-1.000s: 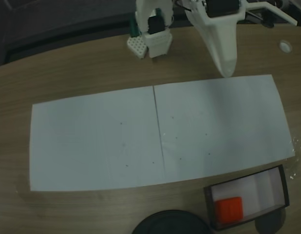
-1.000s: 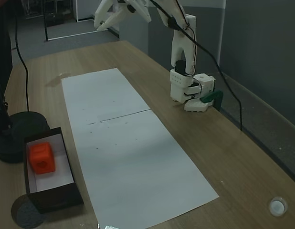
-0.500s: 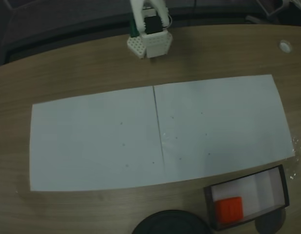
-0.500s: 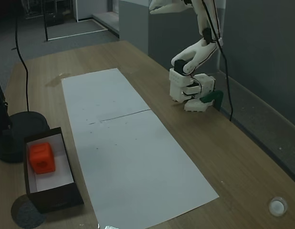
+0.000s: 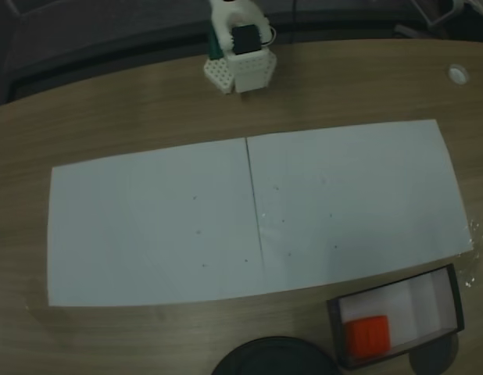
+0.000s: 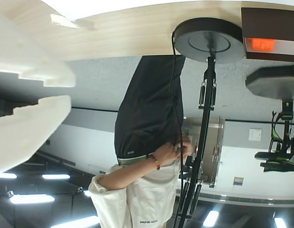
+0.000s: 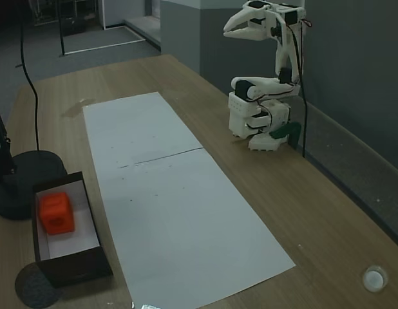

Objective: Grab a orange square and put it in the box.

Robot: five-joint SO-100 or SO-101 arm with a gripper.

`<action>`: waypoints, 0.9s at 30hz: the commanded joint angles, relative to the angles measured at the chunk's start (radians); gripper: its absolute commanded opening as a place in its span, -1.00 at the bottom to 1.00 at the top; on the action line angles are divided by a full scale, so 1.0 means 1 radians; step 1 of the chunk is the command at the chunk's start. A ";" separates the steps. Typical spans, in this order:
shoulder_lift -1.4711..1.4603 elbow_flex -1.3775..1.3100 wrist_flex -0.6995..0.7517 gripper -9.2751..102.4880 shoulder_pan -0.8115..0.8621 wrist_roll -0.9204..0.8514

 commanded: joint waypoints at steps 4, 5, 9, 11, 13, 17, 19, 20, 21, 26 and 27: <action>0.101 0.077 -0.081 -0.84 0.003 -0.005; 0.123 0.098 -0.092 -0.84 0.003 -0.005; 0.149 0.173 -0.123 -0.84 0.005 -0.005; 0.147 0.213 -0.169 -0.84 0.005 0.006; 0.147 0.279 -0.252 -0.84 0.005 0.006; 0.146 0.525 -0.466 -0.84 0.005 0.012; 0.146 0.686 -0.572 -0.84 0.005 0.064; 0.146 0.767 -0.624 -0.84 0.005 0.092; 0.146 0.845 -0.672 -0.84 0.005 0.112; 0.146 1.155 -0.793 -0.84 -0.008 0.132; 0.146 1.200 -0.799 -0.84 -0.008 0.127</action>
